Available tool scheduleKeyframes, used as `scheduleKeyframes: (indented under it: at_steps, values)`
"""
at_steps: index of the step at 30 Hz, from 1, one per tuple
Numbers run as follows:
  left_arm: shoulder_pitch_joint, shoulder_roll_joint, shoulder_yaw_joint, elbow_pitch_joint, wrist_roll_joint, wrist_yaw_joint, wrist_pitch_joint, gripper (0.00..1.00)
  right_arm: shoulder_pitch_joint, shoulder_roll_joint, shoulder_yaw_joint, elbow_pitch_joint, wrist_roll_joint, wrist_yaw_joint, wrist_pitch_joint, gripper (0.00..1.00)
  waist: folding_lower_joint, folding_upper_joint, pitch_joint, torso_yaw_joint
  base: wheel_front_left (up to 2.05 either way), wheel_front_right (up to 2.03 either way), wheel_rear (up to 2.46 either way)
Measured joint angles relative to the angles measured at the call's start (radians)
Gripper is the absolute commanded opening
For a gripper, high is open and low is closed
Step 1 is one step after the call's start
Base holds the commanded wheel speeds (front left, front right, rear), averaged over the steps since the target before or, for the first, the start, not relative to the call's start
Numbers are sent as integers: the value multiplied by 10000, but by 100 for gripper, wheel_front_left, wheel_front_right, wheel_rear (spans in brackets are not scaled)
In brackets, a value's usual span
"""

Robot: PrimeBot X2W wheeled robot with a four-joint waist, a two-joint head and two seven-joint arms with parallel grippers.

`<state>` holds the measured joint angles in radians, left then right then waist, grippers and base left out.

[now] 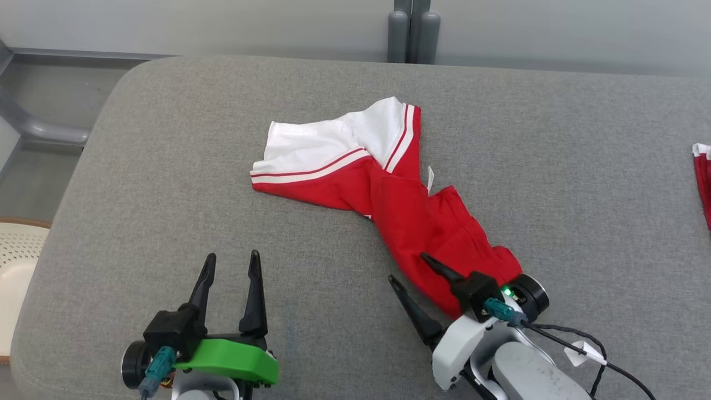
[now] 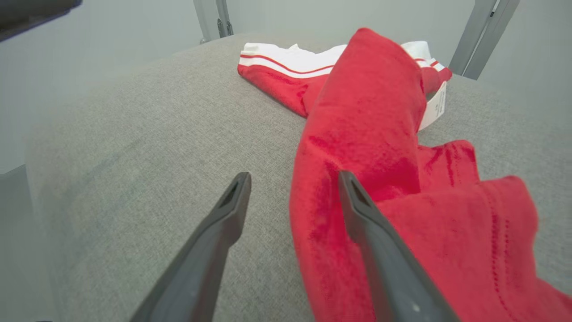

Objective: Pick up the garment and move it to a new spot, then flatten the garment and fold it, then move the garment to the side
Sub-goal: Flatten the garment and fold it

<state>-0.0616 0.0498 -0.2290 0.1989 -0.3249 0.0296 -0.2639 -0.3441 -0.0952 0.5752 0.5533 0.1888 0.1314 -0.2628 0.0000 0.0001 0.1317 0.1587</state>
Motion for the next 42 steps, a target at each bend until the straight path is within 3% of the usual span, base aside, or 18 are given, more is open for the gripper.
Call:
scheduleKeyframes:
  at_steps: [3,8,15,20,31,32,33,34,36,42]
  values:
    - [58,0,17,15,4,-6,0,100,144,-121,-320,-652,303,0,0,100,0,0,-117,-62,0,0,0]
    - [78,0,-6,-17,4,-44,0,100,59,-596,-1699,-1220,222,0,0,100,0,0,-198,-52,0,0,0]
    - [-40,0,-221,-63,-4,-77,0,100,-1164,-1108,-2876,82,-408,-2,677,100,0,0,22,392,0,0,0]
    - [-211,0,-368,-69,-73,-67,0,100,-2104,-1375,-2623,1547,-387,-2,1139,100,0,0,266,916,0,0,0]
    - [-254,0,-399,-92,-167,35,0,100,-3059,-1503,-1220,3923,779,-2,1651,100,0,0,688,1856,0,0,0]
    - [-254,0,-407,-105,-167,56,0,100,-3129,-1492,-1080,4040,913,-4,1659,89,0,0,703,1881,0,0,0]
    - [-254,0,-405,-111,-167,58,0,100,-3187,-1492,-980,4132,1003,-6,1659,53,0,0,711,1886,0,0,0]
    - [-254,0,-405,-115,-167,58,0,100,-3244,-1499,-848,4213,1099,-6,1655,41,0,0,714,1879,0,0,0]
    - [-253,0,-407,-128,-167,58,0,100,-3371,-1509,-600,4374,1252,-4,1569,0,0,0,713,1847,0,0,0]
    - [-201,0,-324,-88,-98,58,0,100,-3697,-1678,-330,4842,1338,2,740,0,0,0,625,1638,0,0,0]
